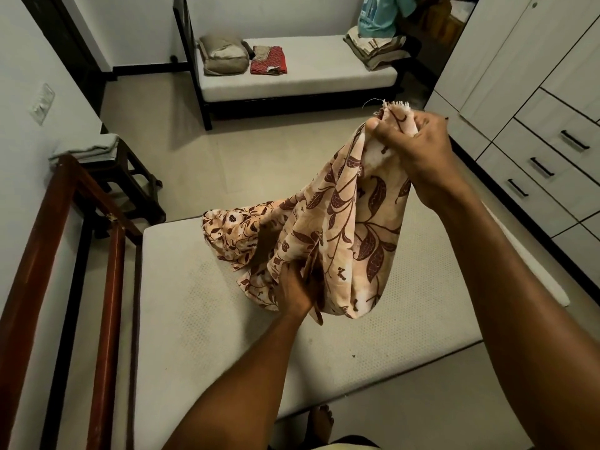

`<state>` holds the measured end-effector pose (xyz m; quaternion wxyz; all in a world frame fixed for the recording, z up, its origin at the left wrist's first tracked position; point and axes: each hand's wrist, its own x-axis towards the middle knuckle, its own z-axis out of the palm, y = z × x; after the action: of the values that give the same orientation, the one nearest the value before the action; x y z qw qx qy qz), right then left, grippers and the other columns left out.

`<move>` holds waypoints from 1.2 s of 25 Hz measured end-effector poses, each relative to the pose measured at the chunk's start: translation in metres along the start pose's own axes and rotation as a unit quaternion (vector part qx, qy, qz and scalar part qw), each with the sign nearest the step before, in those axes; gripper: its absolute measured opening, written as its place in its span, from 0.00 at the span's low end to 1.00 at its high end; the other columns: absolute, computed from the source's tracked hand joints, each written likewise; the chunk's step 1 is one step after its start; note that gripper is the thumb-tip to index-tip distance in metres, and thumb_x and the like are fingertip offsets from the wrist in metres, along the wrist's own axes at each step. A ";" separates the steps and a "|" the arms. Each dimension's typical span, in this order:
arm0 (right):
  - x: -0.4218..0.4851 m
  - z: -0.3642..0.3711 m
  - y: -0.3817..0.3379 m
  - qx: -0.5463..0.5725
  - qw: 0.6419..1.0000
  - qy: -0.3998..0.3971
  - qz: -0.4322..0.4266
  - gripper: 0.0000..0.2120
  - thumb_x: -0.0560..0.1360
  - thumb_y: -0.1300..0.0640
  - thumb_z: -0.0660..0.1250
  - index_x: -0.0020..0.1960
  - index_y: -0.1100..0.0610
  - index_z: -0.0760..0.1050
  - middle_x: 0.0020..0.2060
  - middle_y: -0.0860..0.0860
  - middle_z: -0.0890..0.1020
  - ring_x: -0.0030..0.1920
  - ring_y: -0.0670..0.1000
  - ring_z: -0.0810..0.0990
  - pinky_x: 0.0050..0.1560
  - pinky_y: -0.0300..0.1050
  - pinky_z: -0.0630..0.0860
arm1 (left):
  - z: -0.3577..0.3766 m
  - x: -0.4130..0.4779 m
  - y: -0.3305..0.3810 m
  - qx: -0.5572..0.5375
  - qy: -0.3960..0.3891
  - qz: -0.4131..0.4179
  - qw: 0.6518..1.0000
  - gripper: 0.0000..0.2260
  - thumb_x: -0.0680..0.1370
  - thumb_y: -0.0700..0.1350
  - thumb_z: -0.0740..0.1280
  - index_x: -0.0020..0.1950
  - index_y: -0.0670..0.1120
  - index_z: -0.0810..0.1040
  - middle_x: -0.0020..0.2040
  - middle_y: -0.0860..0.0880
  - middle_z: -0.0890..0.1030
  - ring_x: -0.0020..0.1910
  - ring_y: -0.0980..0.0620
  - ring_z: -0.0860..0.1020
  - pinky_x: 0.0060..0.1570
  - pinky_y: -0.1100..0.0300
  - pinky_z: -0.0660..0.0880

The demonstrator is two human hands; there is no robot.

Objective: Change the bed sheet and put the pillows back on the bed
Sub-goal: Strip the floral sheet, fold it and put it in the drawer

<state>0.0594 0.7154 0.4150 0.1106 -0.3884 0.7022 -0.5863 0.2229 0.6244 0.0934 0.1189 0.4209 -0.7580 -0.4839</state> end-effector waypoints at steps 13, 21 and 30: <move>0.010 -0.009 0.067 0.059 0.985 0.091 0.137 0.16 0.79 0.51 0.73 0.53 0.64 0.81 0.47 0.60 0.87 0.48 0.64 0.87 0.51 0.58 0.84 | -0.155 0.062 0.027 -0.161 0.249 -0.133 0.946 0.15 0.83 0.40 0.56 0.67 0.46 0.77 0.64 0.41 0.80 0.63 0.39 0.78 0.64 0.48 0.75; 0.139 -0.021 -0.011 0.115 0.963 0.219 0.104 0.12 0.79 0.47 0.72 0.52 0.57 0.81 0.46 0.53 0.87 0.47 0.52 0.87 0.55 0.54 0.85 | -0.337 0.090 0.217 0.036 0.337 0.121 0.933 0.13 0.84 0.40 0.59 0.67 0.45 0.76 0.60 0.45 0.81 0.58 0.46 0.78 0.52 0.55 0.71; 0.252 -0.103 -0.223 0.036 0.904 0.414 -0.103 0.17 0.82 0.44 0.66 0.52 0.57 0.82 0.46 0.52 0.84 0.47 0.52 0.82 0.47 0.48 0.79 | -0.495 0.006 0.502 0.175 0.471 0.315 0.805 0.14 0.83 0.40 0.59 0.68 0.43 0.75 0.62 0.38 0.81 0.60 0.35 0.78 0.47 0.53 0.68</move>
<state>-0.0803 0.6184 0.7235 -0.2369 -0.1770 0.6190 -0.7276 0.2472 0.3955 0.7595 0.5316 0.3493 -0.7713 -0.0212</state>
